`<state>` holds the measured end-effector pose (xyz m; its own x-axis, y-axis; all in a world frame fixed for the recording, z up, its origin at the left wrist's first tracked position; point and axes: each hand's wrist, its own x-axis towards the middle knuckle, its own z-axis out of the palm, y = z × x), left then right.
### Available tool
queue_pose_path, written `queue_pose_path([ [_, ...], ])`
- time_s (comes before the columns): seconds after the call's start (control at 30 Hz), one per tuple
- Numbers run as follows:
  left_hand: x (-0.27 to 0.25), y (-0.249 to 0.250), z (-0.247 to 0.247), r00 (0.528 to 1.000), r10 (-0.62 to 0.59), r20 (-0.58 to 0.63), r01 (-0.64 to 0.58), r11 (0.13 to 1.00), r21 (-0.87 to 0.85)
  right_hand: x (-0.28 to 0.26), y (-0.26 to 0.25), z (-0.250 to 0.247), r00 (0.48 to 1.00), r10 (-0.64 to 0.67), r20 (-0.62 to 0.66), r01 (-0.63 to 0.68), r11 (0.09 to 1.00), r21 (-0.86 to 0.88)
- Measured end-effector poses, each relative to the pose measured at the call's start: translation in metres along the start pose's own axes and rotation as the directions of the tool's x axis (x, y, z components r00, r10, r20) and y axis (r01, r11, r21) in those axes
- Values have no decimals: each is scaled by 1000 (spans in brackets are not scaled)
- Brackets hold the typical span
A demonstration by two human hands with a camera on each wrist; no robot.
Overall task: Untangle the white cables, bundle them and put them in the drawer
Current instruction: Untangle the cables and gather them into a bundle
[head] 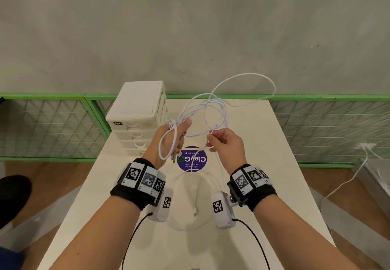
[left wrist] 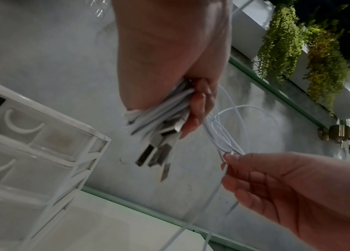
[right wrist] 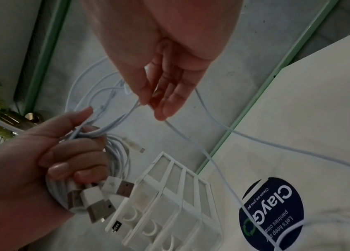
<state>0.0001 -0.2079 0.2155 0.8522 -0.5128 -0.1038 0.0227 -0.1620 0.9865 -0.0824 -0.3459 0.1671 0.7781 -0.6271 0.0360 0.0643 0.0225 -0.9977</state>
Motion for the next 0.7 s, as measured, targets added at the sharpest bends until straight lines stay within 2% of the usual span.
queue_pose_path([
  [0.07,1,-1,0,997,-62,34,61,997,54,-1,0,-1,1000,1,-16,0,999,45],
  [0.2,-5,3,2,988,-114,104,100,986,130,3,-2,-4,998,10,-54,-6,998,66],
  [0.3,-10,2,3,977,-130,168,99,978,183,5,-1,-3,996,60,-62,-57,997,57],
  [0.37,-12,2,4,976,-139,166,93,961,261,7,-2,-3,991,124,-59,-120,990,67],
  [0.43,-13,3,4,979,-123,160,76,959,275,9,-3,-3,980,200,13,-200,979,38],
  [0.53,-14,6,0,974,-76,213,24,971,237,8,-2,-3,932,330,150,-332,943,-14],
  [0.6,-16,8,-1,967,-56,247,-4,971,237,5,0,-3,888,400,228,-420,906,47],
  [0.7,-17,11,-1,960,-60,274,-14,965,262,-1,2,-5,832,432,348,-512,839,184],
])
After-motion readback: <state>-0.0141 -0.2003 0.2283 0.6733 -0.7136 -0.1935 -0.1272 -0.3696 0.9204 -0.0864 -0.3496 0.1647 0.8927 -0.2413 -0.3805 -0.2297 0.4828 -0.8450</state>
